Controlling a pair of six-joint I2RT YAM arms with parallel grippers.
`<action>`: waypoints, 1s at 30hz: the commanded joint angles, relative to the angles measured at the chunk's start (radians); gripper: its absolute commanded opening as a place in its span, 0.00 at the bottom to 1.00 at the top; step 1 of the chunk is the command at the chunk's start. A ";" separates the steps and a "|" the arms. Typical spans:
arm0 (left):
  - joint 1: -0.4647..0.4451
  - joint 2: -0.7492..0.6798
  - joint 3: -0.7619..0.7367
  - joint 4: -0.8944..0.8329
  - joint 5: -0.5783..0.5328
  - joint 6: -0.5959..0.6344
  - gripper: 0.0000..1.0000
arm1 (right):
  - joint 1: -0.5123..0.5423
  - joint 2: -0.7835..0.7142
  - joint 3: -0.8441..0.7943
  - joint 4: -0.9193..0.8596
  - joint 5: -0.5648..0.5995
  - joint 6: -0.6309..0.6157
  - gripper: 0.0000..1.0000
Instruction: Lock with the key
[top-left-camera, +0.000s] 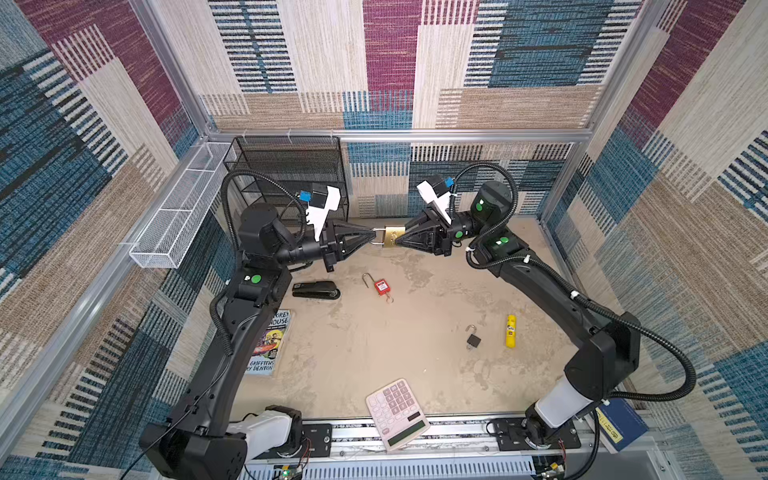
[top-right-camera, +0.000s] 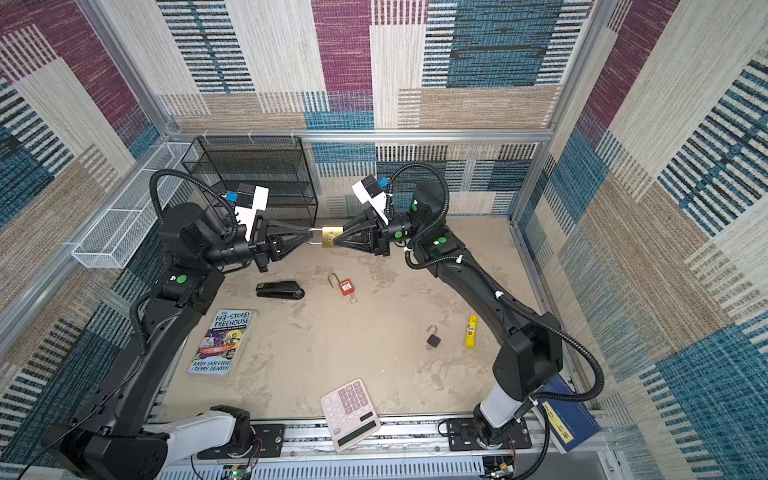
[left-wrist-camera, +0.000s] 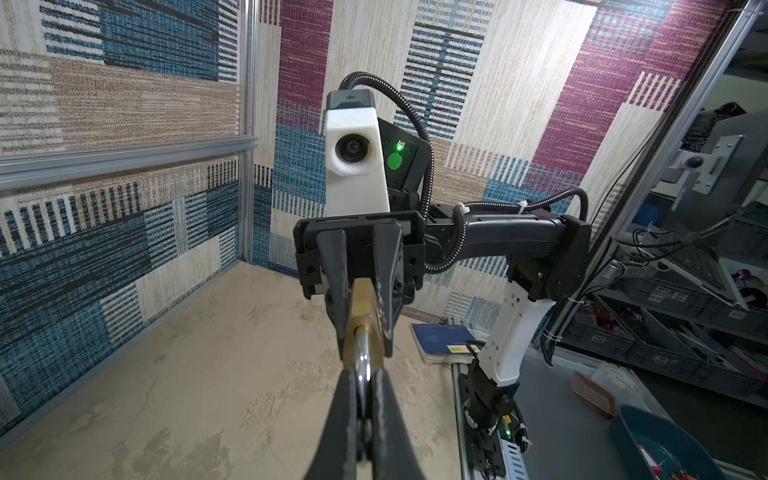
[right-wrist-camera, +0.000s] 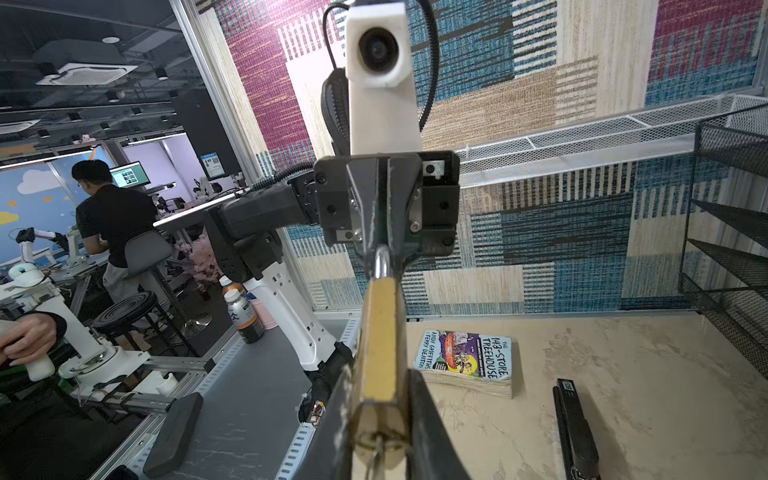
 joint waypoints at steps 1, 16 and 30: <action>-0.039 0.043 0.003 -0.043 0.045 0.092 0.00 | 0.038 -0.002 0.024 0.042 -0.007 0.017 0.00; -0.034 0.060 0.116 -0.423 0.015 0.395 0.00 | 0.014 -0.049 0.020 -0.021 -0.012 -0.010 0.00; -0.035 0.063 0.114 -0.430 0.017 0.386 0.00 | 0.006 -0.022 0.112 -0.231 0.024 -0.167 0.00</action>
